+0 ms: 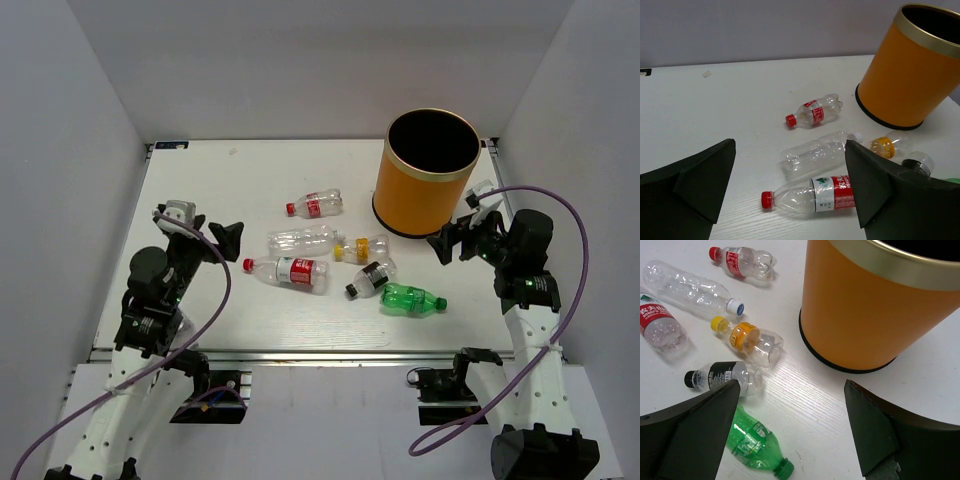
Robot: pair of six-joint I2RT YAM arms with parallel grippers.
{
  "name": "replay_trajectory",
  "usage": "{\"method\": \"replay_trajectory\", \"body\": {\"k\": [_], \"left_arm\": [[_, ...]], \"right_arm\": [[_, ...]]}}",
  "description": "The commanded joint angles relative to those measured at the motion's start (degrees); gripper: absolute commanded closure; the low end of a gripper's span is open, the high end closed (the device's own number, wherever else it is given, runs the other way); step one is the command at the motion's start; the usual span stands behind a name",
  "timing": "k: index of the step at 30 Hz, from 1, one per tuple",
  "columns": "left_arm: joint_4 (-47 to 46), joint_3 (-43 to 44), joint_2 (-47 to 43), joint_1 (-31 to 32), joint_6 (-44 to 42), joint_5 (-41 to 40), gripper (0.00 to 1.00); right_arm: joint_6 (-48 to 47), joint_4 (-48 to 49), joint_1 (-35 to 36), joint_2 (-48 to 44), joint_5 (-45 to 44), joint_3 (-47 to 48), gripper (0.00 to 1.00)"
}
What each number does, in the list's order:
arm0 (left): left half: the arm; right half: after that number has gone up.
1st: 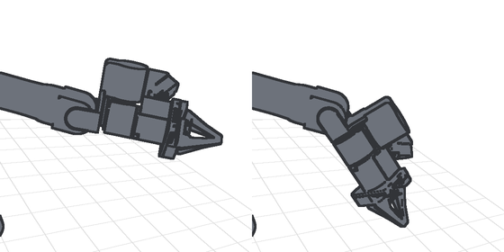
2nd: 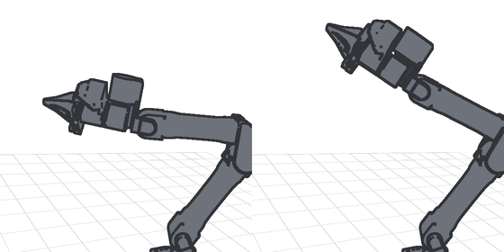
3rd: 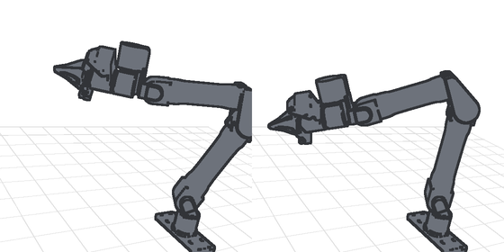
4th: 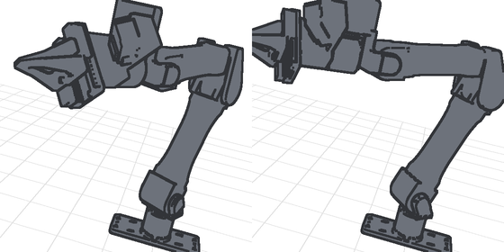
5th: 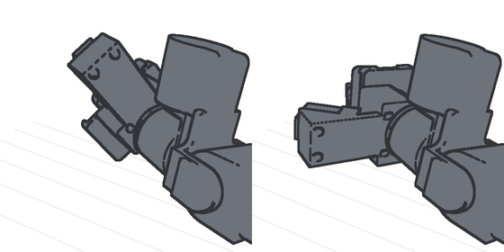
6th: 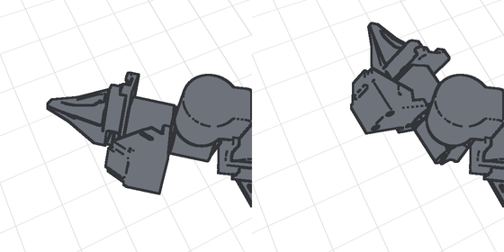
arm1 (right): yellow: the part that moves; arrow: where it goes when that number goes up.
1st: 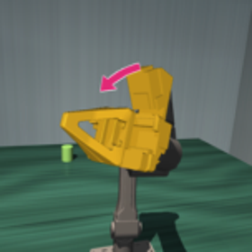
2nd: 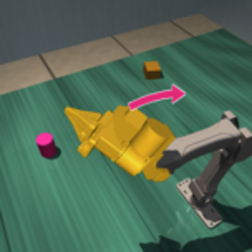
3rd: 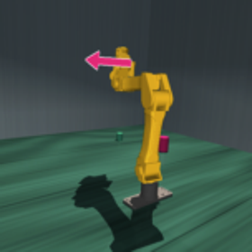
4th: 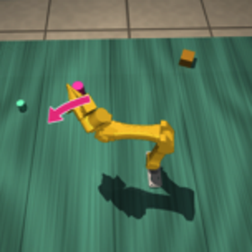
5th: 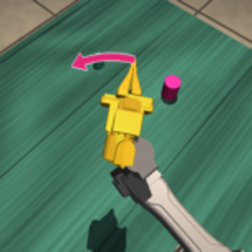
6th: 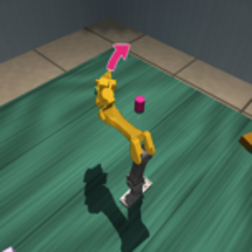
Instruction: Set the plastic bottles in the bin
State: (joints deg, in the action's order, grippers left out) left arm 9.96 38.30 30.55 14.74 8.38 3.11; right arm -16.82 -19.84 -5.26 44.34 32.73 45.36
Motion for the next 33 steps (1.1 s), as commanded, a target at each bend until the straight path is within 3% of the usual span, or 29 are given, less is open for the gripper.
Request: {"method": "replay_trajectory", "body": {"k": [1, 9, 12, 13, 14, 15, 16, 17, 18, 19, 20, 21, 22, 23, 24, 27, 32, 33], "left_arm": [[-0.20, 0.10, 0.66, -0.15, 0.31, 5.67, 0.00], [3.22, 0.10, 2.50, -0.15, 4.27, 2.60, 0.04], [6.82, 0.72, 4.34, 0.37, 6.55, -0.73, 0.18], [9.27, 1.33, 5.04, 0.37, 7.08, -2.48, 0.24], [10.68, 2.12, 6.62, 0.90, 7.70, -3.11, 0.43], [12.09, 2.65, 7.42, 0.90, 9.01, -3.90, 0.52], [13.58, 3.61, 8.21, 0.90, 9.72, -6.17, 0.60], [16.56, 4.14, 9.08, 0.90, 10.42, -7.58, 0.64], [18.33, 4.84, 11.01, 0.90, 11.82, -10.99, 0.65], [20.09, 6.59, 12.25, 0.90, 12.62, -13.03, 0.62], [24.02, 7.65, 13.39, 0.90, 13.75, -15.31, 0.56], [26.41, 8.88, 14.71, 0.90, 15.51, -20.73, 0.40], [29.04, 11.59, 17.68, 0.90, 19.70, -23.30, 0.35], [35.42, 13.10, 19.36, 0.90, 22.79, -26.03, 0.31], [39.05, 14.50, 21.20, 0.90, 26.65, -31.01, 0.25], [49.76, 19.51, 28.15, 0.90, 37.30, -36.14, 0.21], [56.38, 20.85, 32.91, -0.24, 43.11, -41.32, 0.16], [57.36, 21.37, 33.43, -0.24, 43.12, -42.65, 0.11]], "right_arm": [[1.96, 0.06, -0.37, -1.36, -1.43, 0.26, 0.10], [-6.27, -3.54, -0.28, -0.83, -3.82, -0.45, 0.10], [-9.47, -6.09, -0.19, -1.71, -0.04, -1.15, 0.10], [-9.37, -5.57, -0.37, -2.06, 0.40, -1.50, 0.15], [-9.63, -6.00, -0.19, -2.84, 1.36, -1.59, 0.34], [-9.46, -6.27, -0.28, -2.94, 2.41, -1.33, 0.66], [-8.94, -6.09, -0.28, -2.94, 2.43, -1.24, 0.91], [-8.76, -6.53, -0.19, -2.77, 2.51, -1.24, 0.96], [-9.11, -6.62, -0.11, -2.59, 2.77, -1.07, 0.85], [-9.11, -6.62, -0.10, -2.33, 2.43, -1.24, 0.65], [-9.20, -6.71, -0.19, -1.80, 2.43, -1.24, 0.37], [-9.54, -6.97, -0.02, -1.54, 2.69, -0.89, 0.25], [-9.46, -7.23, -0.10, -1.10, 2.60, -0.89, 0.15], [-9.55, -7.15, -0.02, -0.66, 2.60, -0.63, 0.10], [-9.55, -7.15, -0.02, -0.57, 2.60, -0.71, 0.10], [-9.64, -6.45, 0.25, -0.48, 2.69, -1.15, 0.10], [-9.81, -6.71, 0.25, 0.66, 3.57, -1.07, 0.10], [-9.90, -6.79, 0.16, 0.92, 3.66, -1.15, 0.10]]}}
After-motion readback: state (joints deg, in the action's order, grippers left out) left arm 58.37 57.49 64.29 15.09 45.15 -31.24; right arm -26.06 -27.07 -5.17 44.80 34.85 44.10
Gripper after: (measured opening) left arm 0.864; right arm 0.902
